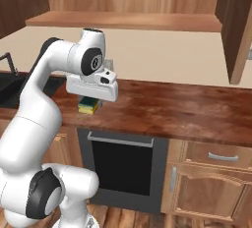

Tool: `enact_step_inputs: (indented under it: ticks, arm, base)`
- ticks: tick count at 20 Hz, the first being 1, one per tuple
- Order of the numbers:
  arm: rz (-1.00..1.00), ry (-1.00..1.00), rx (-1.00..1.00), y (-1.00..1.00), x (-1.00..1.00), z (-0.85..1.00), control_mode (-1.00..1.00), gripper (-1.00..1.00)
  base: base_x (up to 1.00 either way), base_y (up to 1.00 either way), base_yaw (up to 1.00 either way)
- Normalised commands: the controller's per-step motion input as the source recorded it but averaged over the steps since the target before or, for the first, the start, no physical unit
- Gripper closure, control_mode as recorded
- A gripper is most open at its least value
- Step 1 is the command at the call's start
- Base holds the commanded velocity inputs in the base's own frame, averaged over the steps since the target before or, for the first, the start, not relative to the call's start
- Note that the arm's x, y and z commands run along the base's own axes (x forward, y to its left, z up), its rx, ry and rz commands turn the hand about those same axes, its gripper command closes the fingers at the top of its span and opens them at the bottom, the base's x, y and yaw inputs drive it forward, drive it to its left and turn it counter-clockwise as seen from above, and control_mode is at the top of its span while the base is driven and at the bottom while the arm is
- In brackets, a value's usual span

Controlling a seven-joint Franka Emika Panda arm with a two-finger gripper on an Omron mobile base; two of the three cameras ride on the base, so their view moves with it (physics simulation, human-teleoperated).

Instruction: Pick up the sponge and sponge from the sink, and place them back in the cabinet, and close the cabinet doors.

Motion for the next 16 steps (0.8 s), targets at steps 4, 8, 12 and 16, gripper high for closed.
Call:
enact_step_inputs:
  ticks: [4,8,12,16]
  arm:
    - [0.0,0.0,0.0,0.0,0.0,0.0,1.0,1.0]
    - [0.0,0.0,0.0,0.0,0.0,0.0,1.0,1.0]
    - [0.0,0.0,0.0,0.0,0.0,0.0,1.0,1.0]
    - [0.0,0.0,0.0,0.0,0.0,0.0,1.0,1.0]
  base:
    - [0.51,-0.15,0.02]
    - [0.47,-0.19,0.03]
    - [0.42,-0.21,0.03]
    - [0.41,-0.23,0.02]
